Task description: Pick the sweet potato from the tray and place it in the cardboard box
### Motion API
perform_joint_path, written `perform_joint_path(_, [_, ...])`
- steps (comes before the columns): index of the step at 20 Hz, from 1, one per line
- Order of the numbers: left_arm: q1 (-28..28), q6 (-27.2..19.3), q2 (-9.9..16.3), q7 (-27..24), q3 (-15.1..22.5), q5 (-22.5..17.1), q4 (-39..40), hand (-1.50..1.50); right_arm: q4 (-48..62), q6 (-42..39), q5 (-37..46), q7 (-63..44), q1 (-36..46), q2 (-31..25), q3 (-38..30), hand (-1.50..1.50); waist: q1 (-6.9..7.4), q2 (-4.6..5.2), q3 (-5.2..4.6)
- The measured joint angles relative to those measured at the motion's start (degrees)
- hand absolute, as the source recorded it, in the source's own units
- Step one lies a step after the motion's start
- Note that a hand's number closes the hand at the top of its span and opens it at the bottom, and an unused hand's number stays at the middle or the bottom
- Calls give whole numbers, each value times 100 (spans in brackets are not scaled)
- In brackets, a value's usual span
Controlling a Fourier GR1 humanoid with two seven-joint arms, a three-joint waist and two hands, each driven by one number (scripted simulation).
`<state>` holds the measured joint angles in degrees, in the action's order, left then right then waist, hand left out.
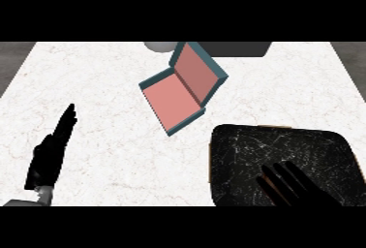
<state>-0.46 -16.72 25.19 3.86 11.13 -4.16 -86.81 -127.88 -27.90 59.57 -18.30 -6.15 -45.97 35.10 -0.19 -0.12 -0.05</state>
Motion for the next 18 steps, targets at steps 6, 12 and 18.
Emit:
perform_joint_path(6, [-36,120,-181,47,-115,166,-3,0,362,104,671,-170,-133,429,208,-150,8,5,5])
perform_joint_path(12, [106,304,-277,35,-255,321,-132,0,654,177,1101,-105,-261,621,177,-150,14,6,5])
perform_joint_path(18, [132,421,-457,19,-427,505,-92,0,941,348,1243,269,-335,723,-110,-150,11,8,6])
